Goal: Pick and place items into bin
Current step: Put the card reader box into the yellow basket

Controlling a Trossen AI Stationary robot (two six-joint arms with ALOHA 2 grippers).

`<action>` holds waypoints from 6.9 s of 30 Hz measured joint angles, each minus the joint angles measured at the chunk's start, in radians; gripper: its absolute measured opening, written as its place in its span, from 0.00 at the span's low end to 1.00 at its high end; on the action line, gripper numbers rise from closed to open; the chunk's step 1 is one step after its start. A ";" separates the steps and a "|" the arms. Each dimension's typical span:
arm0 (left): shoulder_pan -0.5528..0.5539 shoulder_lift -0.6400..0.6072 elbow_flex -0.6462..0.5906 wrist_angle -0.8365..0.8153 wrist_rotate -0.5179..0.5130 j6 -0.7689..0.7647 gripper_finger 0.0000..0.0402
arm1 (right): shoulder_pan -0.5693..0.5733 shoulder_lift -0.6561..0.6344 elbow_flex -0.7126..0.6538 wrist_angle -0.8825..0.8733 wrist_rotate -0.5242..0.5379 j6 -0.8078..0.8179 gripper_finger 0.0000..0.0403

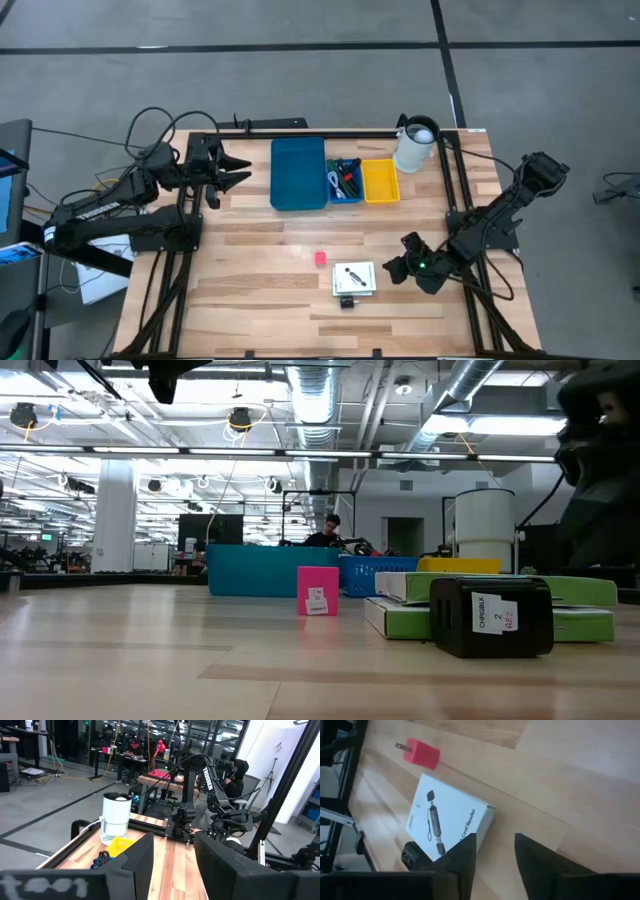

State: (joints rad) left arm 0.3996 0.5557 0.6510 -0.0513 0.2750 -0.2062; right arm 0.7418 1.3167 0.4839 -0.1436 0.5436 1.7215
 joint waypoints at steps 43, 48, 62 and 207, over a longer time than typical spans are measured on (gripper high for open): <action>0.000 0.000 0.000 -0.029 0.010 0.031 0.32 | -0.065 0.185 0.001 0.285 -0.097 0.001 0.70; 0.000 0.000 0.000 -0.032 0.010 0.031 0.32 | -0.077 0.269 0.002 0.397 -0.101 -0.002 0.70; 0.000 0.001 0.000 -0.045 0.010 0.037 0.32 | -0.077 0.292 -0.020 0.490 -0.097 -0.029 0.70; 0.000 0.001 0.000 -0.064 0.006 0.053 0.32 | -1.030 -0.623 -0.022 -0.380 -0.286 -1.084 0.15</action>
State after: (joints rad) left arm 0.3996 0.5564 0.6510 -0.1150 0.2813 -0.1532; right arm -0.2887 0.6941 0.4622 -0.5236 0.2572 0.6373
